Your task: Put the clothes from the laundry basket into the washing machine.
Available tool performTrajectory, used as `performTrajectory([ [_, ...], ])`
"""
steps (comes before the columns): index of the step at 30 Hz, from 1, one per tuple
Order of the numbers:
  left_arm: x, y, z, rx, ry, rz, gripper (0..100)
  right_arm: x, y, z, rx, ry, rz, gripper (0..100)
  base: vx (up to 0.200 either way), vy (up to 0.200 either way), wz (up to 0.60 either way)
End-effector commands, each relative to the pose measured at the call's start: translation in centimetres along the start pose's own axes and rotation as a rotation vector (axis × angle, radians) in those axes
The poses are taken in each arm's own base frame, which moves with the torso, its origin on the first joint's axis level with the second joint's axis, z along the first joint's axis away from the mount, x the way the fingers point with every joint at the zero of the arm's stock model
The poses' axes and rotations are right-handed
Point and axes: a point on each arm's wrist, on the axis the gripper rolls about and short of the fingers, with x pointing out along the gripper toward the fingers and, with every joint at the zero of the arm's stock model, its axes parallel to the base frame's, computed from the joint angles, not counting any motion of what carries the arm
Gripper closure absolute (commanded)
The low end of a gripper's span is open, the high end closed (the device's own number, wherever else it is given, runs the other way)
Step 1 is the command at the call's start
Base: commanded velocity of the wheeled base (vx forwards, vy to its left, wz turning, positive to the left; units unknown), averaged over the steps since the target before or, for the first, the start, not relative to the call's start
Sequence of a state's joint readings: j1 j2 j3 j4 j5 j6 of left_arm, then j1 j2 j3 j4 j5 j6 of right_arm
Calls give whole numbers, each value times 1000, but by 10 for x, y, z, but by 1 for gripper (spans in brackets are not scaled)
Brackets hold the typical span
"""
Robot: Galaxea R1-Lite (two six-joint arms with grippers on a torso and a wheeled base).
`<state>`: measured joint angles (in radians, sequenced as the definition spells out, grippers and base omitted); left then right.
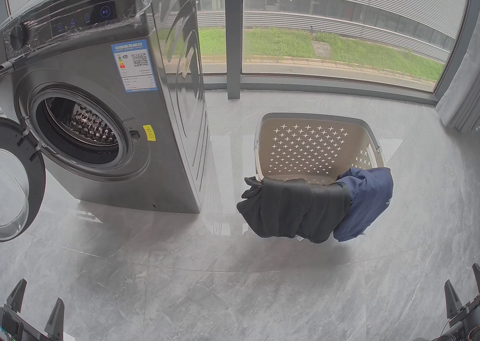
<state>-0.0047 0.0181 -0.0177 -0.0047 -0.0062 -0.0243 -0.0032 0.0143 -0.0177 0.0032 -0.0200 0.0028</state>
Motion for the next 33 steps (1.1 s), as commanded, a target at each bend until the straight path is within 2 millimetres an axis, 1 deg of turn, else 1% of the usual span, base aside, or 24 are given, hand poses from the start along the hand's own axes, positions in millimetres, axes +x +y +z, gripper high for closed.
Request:
performTrajectory([
  [1,0,0,-5,0,0,0,0,1,0,-5,0,17,0,0,0,-200,0],
  [11,0,0,-5,0,0,0,0,1,0,-5,0,17,0,0,0,-200,0],
  [32,0,0,-5,1,0,-1,0,1,0,-5,0,17,0,0,0,0,0],
  [33,0,0,-5,1,0,-1,0,1,0,-5,0,17,0,0,0,200,0],
])
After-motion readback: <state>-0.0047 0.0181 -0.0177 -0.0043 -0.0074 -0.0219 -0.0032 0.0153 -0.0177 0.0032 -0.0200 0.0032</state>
